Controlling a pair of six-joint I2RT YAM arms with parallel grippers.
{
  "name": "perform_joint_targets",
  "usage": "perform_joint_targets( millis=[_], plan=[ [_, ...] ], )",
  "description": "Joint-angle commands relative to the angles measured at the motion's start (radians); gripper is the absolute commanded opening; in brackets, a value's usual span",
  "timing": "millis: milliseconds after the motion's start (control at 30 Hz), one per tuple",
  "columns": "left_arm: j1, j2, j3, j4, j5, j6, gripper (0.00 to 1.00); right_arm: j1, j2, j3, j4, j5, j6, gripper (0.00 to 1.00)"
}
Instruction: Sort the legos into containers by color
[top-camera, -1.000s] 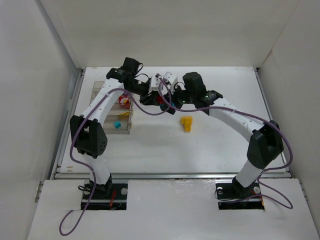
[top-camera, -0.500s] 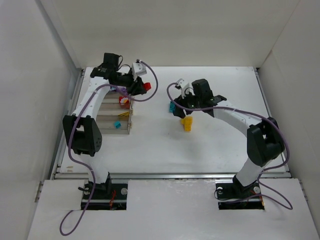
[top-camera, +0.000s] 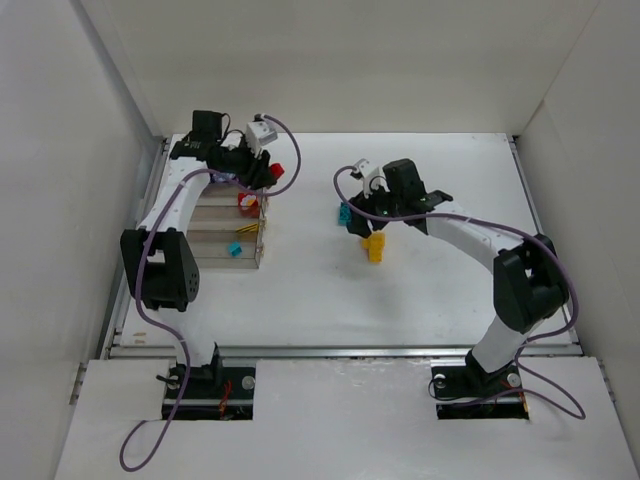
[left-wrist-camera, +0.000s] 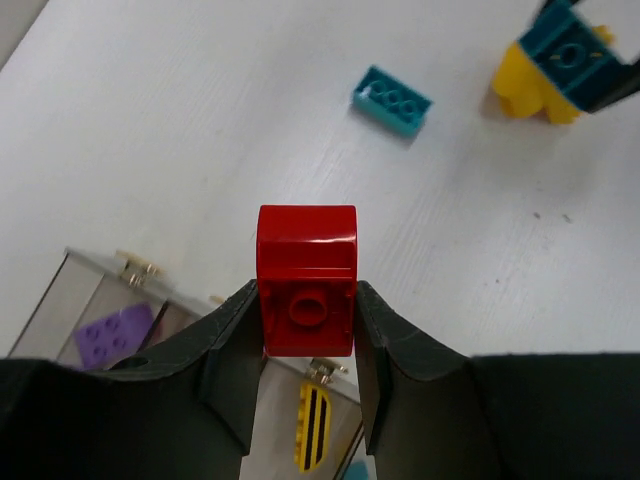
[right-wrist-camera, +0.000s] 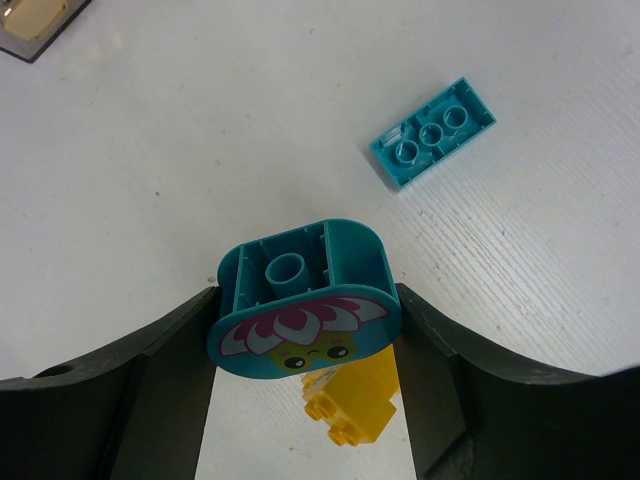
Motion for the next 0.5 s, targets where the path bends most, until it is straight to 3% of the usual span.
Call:
perform_joint_targets(
  millis=[0, 33, 67, 167, 267, 333, 467],
  plan=[
    [0.055, -0.079, -0.037, 0.123, -0.168, -0.233, 0.0, 0.005, -0.012, 0.069, 0.029, -0.022, 0.027, 0.0],
    [0.055, -0.079, -0.051, 0.192, -0.246, -0.281, 0.0, 0.005, -0.012, 0.069, 0.029, -0.022, 0.037, 0.0],
    [0.055, -0.097, -0.094, 0.226, -0.414, -0.328, 0.0, 0.005, -0.021, 0.081, 0.029, -0.022, 0.037, 0.0],
    [0.055, -0.148, -0.161, 0.285, -0.602, -0.43, 0.0, 0.019, -0.021, 0.101, 0.029, -0.013, 0.037, 0.0],
    [0.055, -0.189, -0.235, 0.306, -0.577, -0.334, 0.0, 0.04, -0.021, 0.11, 0.029, -0.004, 0.037, 0.0],
    [0.045, -0.217, -0.345, 0.404, -0.675, -0.311, 0.0, 0.04, -0.01, 0.132, 0.038, -0.017, 0.037, 0.0],
    [0.045, -0.157, -0.35, 0.47, -0.791, -0.22, 0.0, 0.04, 0.029, 0.167, 0.026, -0.027, 0.037, 0.0]
  ],
)
